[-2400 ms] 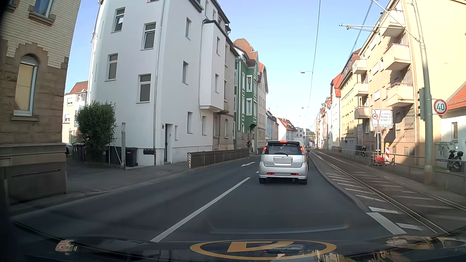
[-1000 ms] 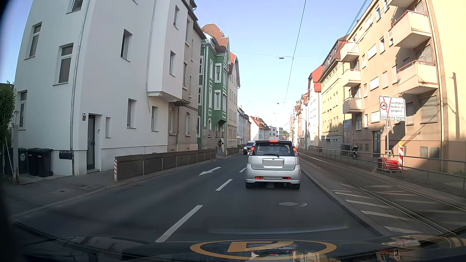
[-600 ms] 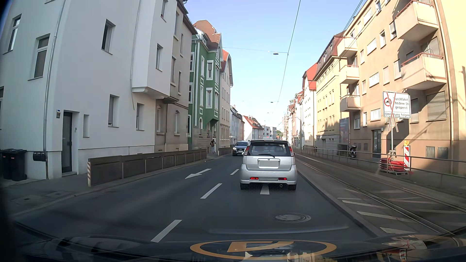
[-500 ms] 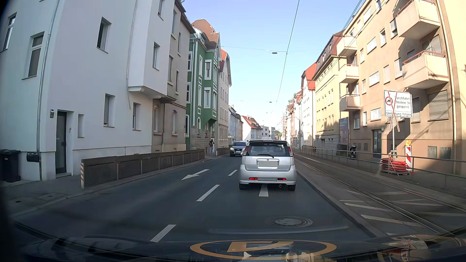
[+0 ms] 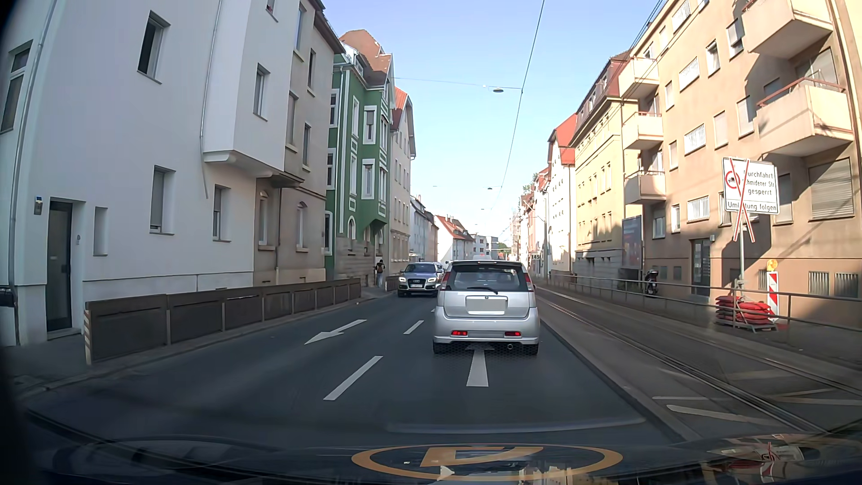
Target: Follow the waypoints while adhering to traffic rules and regulations
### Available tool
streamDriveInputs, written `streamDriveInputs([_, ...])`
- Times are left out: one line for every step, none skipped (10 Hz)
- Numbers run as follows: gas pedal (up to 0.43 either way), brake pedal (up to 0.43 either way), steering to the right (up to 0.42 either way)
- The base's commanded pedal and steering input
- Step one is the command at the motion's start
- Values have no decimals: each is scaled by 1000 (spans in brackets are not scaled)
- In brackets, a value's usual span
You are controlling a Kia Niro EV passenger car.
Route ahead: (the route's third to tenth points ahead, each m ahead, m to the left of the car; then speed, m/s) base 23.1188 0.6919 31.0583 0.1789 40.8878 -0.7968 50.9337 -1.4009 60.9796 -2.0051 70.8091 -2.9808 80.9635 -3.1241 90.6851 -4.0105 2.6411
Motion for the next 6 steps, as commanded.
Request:
streamDriveInputs([0,30,45])
streamDriveInputs([0,6,40])
streamDriveInputs([0,0,36])
streamDriveInputs([0,0,31])
streamDriveInputs([0,0,24])
streamDriveInputs([0,0,19])
